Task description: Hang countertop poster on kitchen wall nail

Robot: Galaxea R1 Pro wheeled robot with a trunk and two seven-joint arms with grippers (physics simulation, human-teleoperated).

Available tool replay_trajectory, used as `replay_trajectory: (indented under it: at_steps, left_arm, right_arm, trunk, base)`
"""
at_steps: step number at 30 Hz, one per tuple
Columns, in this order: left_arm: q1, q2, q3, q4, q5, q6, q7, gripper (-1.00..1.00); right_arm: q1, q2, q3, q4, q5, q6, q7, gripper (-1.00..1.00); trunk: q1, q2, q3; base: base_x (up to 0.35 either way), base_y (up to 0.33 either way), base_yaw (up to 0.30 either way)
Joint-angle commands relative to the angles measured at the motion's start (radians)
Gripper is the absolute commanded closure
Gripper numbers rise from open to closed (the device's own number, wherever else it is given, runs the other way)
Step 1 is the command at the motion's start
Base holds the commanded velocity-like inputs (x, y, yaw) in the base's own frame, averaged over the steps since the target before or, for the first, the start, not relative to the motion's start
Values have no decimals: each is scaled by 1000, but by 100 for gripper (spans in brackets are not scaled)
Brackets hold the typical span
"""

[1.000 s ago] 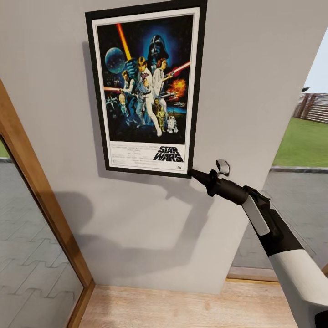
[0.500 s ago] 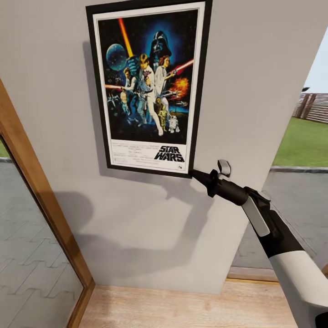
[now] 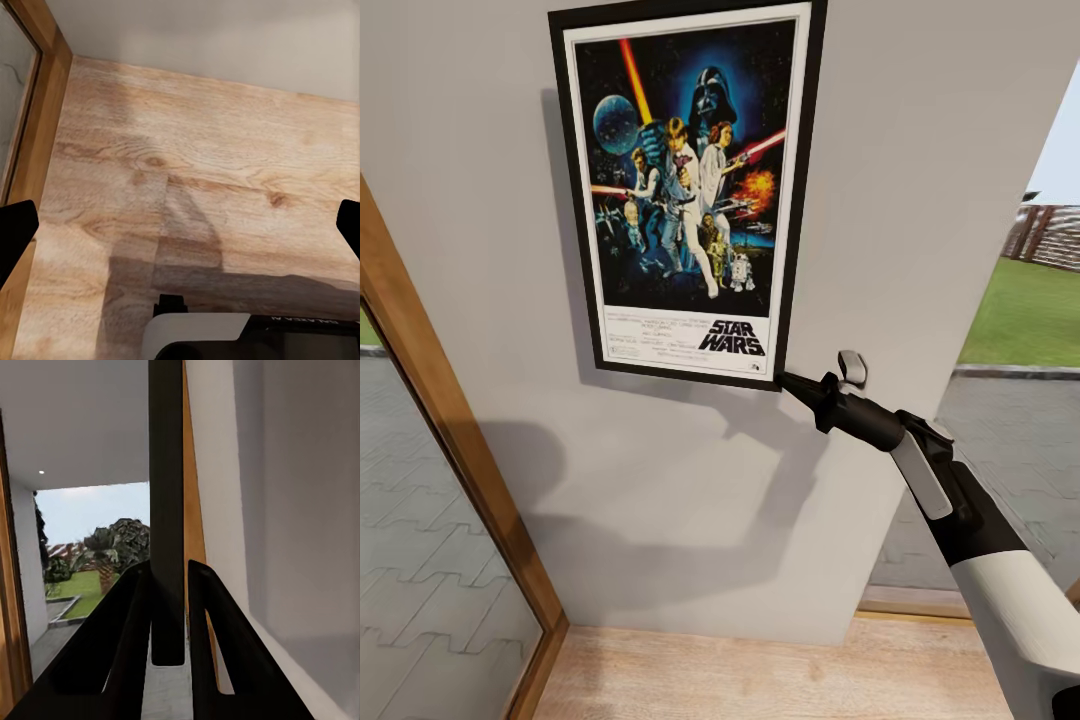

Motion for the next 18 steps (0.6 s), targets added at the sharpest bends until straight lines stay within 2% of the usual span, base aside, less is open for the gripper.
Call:
replay_trajectory:
  at_steps: [1, 18]
  left_arm:
    - [0, 0, 2, -3, 2, 7, -6, -100]
    - [0, 0, 2, -3, 2, 7, -6, -100]
  right_arm:
    - [-1, -1, 3, 1, -13, 14, 5, 100]
    - [12, -1, 2, 1, -13, 13, 5, 100]
  trunk:
    - [1, -2, -2]
    - [1, -2, -2]
  base:
    - [0, 0, 0]
    - [0, 0, 0]
